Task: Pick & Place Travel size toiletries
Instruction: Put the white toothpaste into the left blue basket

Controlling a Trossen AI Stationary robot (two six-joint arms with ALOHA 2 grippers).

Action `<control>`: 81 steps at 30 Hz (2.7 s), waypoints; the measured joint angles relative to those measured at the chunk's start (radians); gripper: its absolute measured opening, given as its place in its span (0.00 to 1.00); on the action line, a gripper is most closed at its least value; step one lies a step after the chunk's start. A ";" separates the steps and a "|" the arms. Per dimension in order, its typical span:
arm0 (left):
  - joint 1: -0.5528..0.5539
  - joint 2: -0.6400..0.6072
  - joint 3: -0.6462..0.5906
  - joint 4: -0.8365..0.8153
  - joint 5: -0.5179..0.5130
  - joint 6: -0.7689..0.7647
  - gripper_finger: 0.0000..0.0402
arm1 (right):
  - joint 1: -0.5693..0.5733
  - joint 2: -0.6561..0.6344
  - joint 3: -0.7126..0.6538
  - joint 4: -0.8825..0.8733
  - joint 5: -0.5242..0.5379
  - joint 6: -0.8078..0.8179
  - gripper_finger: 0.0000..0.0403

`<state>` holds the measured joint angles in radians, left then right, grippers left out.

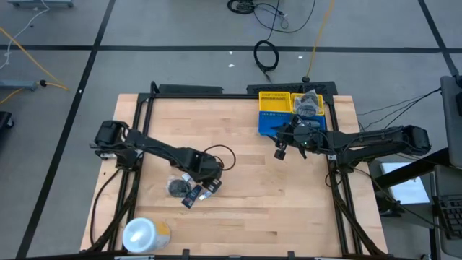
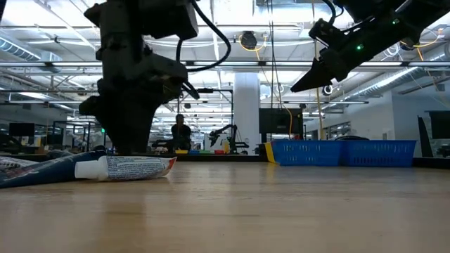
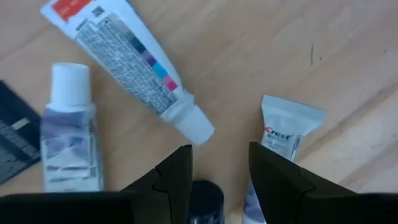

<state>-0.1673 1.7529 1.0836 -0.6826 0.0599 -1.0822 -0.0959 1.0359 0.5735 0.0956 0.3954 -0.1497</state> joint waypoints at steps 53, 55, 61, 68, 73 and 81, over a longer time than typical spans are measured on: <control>0.162 0.061 0.000 -0.153 -0.114 -0.071 0.39 | 0.000 0.000 0.000 -0.003 -0.004 0.008 0.33; 0.168 0.057 0.000 -0.138 -0.114 -0.032 0.39 | 0.000 0.000 0.000 -0.003 -0.004 0.008 0.33; 0.169 0.018 0.007 -0.128 -0.125 0.307 0.39 | 0.000 0.000 0.000 -0.004 -0.005 0.008 0.33; 0.170 -0.031 0.007 -0.115 -0.270 0.655 0.39 | 0.000 0.000 0.000 -0.003 -0.005 0.008 0.33; 0.170 -0.037 0.007 -0.122 -0.297 0.839 0.39 | 0.000 0.000 0.000 -0.002 -0.005 0.008 0.33; 0.171 -0.037 0.006 -0.031 -0.252 1.049 0.39 | 0.000 0.000 0.000 -0.002 -0.005 0.008 0.33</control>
<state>0.0039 1.7157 1.0901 -0.7131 -0.1917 -0.0334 -0.0961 1.0359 0.5732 0.0937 0.3906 -0.1417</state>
